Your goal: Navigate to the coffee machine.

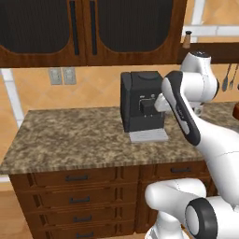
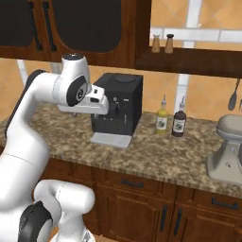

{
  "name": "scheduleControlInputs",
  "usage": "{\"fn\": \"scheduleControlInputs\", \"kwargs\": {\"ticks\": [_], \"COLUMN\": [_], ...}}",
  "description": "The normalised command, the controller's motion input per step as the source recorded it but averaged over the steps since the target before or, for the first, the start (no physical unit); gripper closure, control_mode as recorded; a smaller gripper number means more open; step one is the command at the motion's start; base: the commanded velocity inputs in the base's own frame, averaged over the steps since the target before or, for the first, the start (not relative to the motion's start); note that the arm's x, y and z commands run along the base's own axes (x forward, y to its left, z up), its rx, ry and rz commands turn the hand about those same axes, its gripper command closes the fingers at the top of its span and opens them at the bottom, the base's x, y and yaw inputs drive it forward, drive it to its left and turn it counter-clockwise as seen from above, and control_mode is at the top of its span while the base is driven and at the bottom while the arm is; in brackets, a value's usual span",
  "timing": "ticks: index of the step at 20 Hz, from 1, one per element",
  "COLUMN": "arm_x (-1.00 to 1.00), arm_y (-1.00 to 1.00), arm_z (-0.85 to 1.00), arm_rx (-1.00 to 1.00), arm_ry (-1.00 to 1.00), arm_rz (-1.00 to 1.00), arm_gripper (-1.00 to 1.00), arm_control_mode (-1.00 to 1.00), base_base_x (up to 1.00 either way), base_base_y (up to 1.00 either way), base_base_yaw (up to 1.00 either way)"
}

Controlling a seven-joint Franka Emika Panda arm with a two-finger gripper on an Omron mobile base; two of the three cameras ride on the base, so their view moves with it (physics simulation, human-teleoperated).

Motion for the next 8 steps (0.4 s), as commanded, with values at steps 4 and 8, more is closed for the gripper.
{"fn": "scheduleControlInputs", "kwargs": {"ticks": [4,8], "arm_x": [0.00,0.00], "arm_y": [0.00,0.00], "arm_z": [0.00,0.00], "arm_rx": [0.00,0.00], "arm_ry": [0.00,0.00], "arm_rz": [0.00,0.00], "arm_gripper": [-1.00,-1.00], "arm_control_mode": [1.00,1.00], "base_base_x": [0.08,0.49], "base_base_y": [0.00,0.09], "base_base_yaw": [0.00,0.00]}}
